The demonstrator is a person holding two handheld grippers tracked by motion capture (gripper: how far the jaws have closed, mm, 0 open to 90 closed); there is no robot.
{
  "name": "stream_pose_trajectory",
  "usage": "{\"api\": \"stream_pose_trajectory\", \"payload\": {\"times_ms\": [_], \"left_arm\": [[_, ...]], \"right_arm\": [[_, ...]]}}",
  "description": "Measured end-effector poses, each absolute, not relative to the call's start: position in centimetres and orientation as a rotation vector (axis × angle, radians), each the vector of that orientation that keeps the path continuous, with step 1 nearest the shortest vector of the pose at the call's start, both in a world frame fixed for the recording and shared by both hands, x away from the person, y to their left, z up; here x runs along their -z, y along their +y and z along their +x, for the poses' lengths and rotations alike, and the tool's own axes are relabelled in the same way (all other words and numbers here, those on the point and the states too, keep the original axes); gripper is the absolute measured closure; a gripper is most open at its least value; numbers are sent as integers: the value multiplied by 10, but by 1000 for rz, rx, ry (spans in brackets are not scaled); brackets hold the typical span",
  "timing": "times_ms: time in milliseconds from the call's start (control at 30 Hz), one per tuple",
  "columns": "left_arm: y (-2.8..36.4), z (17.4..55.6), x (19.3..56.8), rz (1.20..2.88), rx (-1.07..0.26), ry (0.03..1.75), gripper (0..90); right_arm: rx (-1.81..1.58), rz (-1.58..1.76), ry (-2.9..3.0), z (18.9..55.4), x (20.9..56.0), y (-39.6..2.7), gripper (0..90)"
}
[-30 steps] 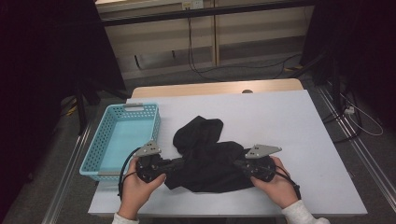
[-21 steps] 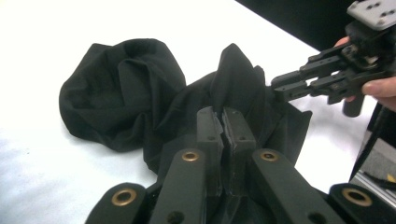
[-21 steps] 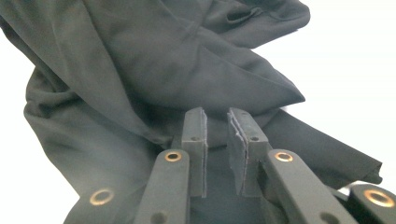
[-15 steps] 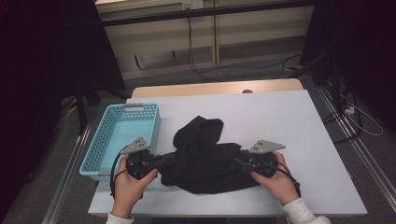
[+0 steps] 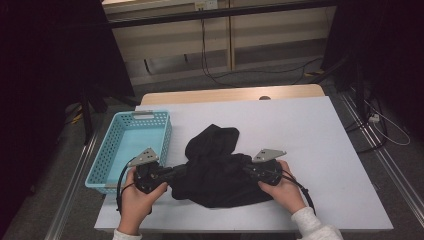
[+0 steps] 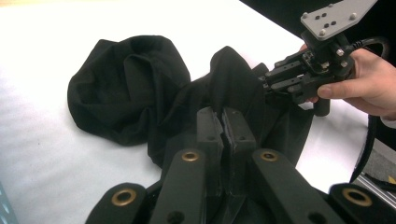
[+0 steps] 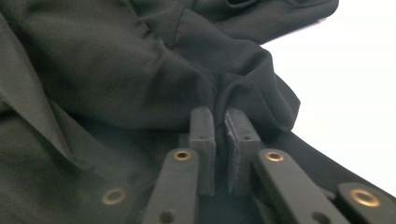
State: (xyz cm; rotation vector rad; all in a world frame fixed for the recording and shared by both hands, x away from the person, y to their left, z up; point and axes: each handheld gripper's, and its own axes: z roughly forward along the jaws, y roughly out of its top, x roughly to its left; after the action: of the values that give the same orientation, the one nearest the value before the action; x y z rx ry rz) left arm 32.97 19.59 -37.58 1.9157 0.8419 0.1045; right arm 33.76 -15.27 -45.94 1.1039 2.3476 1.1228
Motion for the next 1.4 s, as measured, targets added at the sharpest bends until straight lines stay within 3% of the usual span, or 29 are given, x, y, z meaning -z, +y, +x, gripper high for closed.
{"api": "stream_pose_trajectory", "payload": {"times_ms": [500,1400], "left_arm": [[176,332,372,1902,-102,784,872],[211,337,370,1839,-197,908,872]], "right_arm": [[-1321,1291,2152,302,400,-216,860],[-1177,1266,2177,318,443,-220,504]]}}
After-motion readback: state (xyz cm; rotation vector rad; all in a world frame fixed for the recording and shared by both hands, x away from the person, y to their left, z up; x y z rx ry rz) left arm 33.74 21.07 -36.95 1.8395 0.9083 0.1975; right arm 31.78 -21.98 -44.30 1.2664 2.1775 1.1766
